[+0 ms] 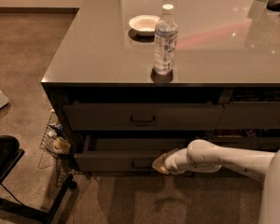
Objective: Close middle drawer
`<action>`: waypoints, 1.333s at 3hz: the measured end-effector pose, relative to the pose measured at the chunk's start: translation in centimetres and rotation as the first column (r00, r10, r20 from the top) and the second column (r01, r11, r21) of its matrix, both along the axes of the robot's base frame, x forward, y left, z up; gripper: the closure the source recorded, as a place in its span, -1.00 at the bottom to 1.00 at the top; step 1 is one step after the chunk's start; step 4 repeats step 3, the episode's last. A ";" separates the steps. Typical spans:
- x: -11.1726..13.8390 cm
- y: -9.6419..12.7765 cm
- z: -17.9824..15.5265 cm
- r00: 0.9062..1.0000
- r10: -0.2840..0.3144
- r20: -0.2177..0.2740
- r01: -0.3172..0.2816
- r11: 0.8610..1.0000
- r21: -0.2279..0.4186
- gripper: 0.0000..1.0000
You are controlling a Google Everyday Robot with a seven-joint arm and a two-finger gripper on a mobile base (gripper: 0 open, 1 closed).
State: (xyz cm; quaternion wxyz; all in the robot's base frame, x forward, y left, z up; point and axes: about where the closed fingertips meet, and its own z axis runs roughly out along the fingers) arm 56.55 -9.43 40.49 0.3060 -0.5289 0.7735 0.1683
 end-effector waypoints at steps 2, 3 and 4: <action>7.5 -1.6 -0.1 0.995 -0.044 0.089 0.043 0.999 0.007 1.00; 7.5 -1.5 -0.1 0.995 -0.044 0.089 0.043 0.999 0.008 1.00; 7.5 -1.5 -0.1 0.995 -0.044 0.089 0.043 0.999 0.008 1.00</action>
Offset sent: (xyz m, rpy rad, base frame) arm 0.0813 -0.0118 0.0044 -0.0216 -0.0708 -0.0152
